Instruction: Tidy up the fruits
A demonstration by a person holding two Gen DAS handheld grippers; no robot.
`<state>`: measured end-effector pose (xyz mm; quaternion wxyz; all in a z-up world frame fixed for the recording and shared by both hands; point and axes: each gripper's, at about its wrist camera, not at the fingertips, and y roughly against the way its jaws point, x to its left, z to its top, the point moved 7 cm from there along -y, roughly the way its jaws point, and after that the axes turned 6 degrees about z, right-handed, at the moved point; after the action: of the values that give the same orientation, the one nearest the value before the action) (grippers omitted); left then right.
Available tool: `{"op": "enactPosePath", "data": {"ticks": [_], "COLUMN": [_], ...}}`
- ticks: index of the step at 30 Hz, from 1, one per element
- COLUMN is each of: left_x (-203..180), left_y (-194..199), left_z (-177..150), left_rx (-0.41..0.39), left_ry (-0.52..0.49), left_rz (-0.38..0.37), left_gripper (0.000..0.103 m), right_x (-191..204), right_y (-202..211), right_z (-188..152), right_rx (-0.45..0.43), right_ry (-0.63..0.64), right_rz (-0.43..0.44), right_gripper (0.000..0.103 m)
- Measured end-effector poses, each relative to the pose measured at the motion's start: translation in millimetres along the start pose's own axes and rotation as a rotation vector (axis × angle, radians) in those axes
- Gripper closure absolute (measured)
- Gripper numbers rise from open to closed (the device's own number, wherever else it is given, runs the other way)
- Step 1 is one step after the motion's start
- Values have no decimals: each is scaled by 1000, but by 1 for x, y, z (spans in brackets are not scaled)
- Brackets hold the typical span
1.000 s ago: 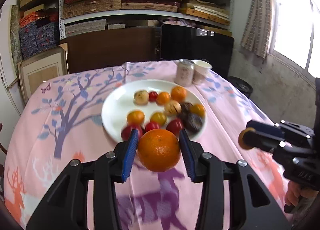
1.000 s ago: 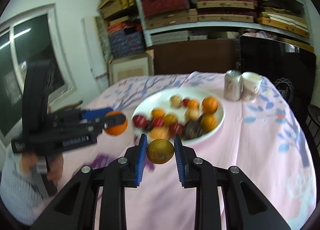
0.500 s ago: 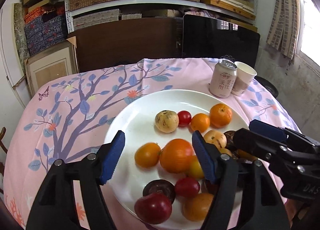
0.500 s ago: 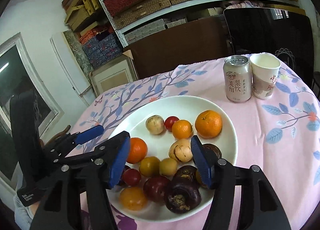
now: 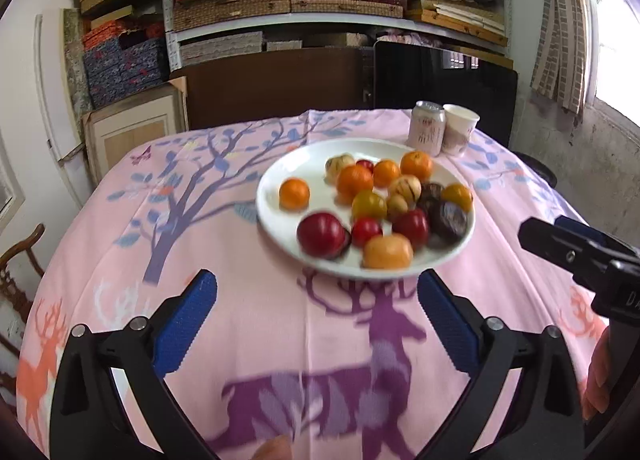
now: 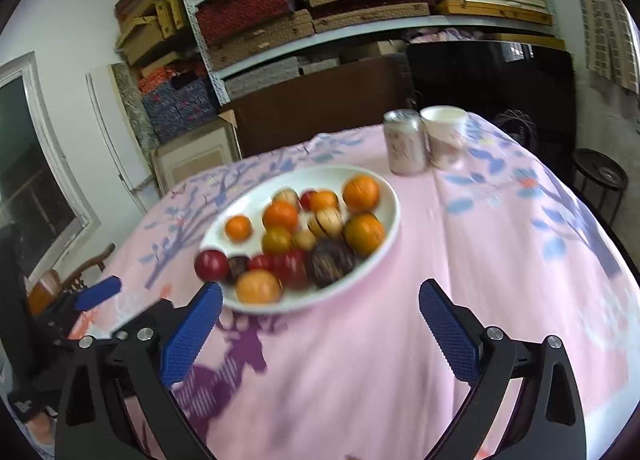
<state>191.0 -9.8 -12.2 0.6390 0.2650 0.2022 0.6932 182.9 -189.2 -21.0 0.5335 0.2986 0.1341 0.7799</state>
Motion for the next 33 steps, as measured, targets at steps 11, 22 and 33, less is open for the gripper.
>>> {"op": "enactPosePath", "data": {"ticks": [11, 22, 33], "left_x": [-2, -21, -23], "left_y": [30, 30, 35], "left_z": [-36, -37, -35], "left_rx": [-13, -10, -37], "left_ry": [24, -23, -45], "left_rz": [4, -6, 11], "left_gripper": [5, 5, 5], "right_x": [-26, -27, -22], "right_y": [13, 7, 7], "right_z": [-30, -34, -34], "right_rx": [17, 41, 43], "right_ry": [-83, -74, -50], "right_rz": [-32, -50, -54], "right_gripper": [3, 3, 3]}}
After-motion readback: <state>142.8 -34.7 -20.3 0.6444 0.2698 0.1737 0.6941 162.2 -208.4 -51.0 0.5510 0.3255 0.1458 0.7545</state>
